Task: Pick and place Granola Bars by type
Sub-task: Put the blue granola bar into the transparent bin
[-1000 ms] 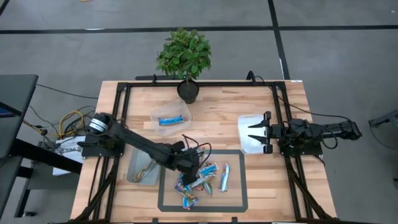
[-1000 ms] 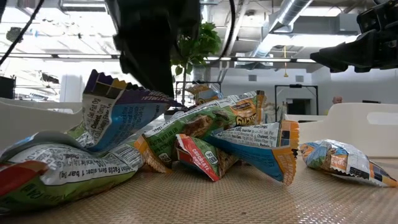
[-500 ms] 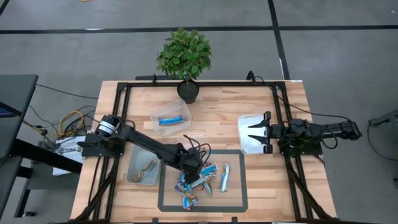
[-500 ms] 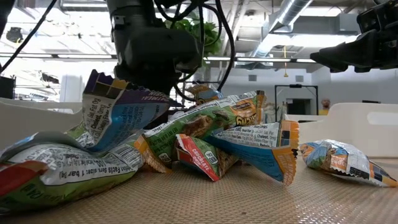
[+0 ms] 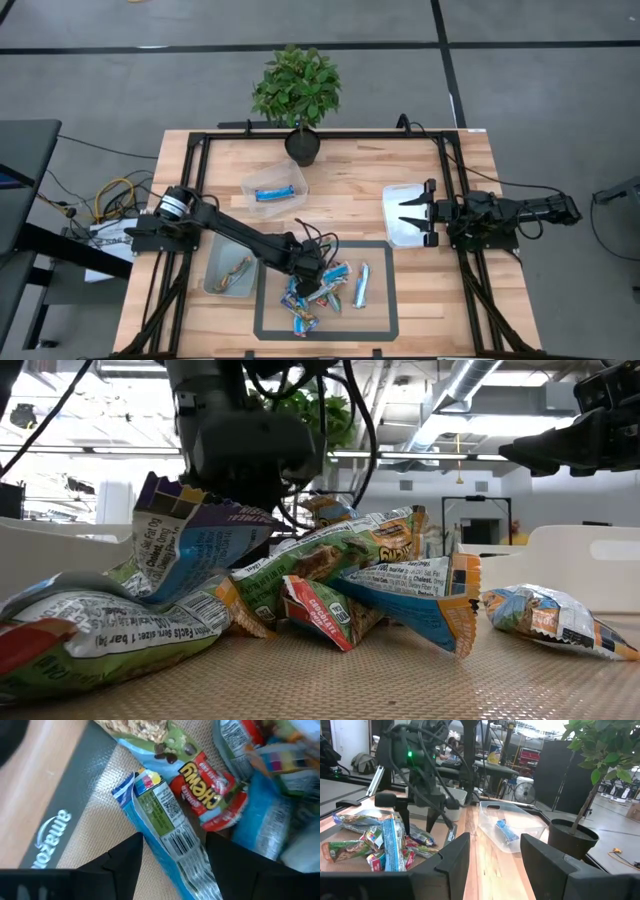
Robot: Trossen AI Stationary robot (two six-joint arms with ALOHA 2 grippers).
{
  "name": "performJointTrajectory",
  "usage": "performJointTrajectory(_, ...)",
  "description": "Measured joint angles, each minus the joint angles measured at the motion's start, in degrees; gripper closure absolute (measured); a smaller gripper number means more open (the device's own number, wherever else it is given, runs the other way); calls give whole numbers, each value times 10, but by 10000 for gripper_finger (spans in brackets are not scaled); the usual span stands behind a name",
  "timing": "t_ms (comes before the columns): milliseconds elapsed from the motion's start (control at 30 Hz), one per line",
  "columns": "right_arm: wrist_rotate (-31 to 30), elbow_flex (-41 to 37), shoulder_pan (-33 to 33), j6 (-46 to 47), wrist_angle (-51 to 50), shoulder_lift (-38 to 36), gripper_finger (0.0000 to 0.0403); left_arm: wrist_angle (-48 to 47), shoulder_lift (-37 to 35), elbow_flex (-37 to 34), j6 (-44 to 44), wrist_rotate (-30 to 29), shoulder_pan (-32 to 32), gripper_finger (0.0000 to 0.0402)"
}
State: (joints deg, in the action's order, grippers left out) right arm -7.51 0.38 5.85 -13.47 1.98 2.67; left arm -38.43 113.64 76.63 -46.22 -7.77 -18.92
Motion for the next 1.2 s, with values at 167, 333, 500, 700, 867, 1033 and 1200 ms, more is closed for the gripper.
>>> performJointTrajectory(167, 0, 0, 0, 0, 0, -1, 232, 10, 12, 0, 6, -2, 0, 198)
performJointTrajectory(333, 0, 0, 0, 0, 0, -1, 232, 21, 18, 1, 6, -6, 0, 219)
performJointTrajectory(500, 0, 0, 0, 0, 0, -1, 232, 22, 18, 1, 6, -5, 0, 268)
performJointTrajectory(700, 0, 0, 0, 0, 0, -1, 232, 24, 4, 9, 31, -3, 0, 335)
performJointTrajectory(867, 0, 0, 0, 0, 0, -1, 232, 11, -39, 24, 57, -46, 0, 357)
performJointTrajectory(1033, 0, 0, 0, 0, 0, -1, 232, -58, -94, 24, 61, -116, 8, 352)
performJointTrajectory(1200, 0, 0, 0, 0, 0, -1, 232, -157, -152, 24, 61, -224, 25, 352)
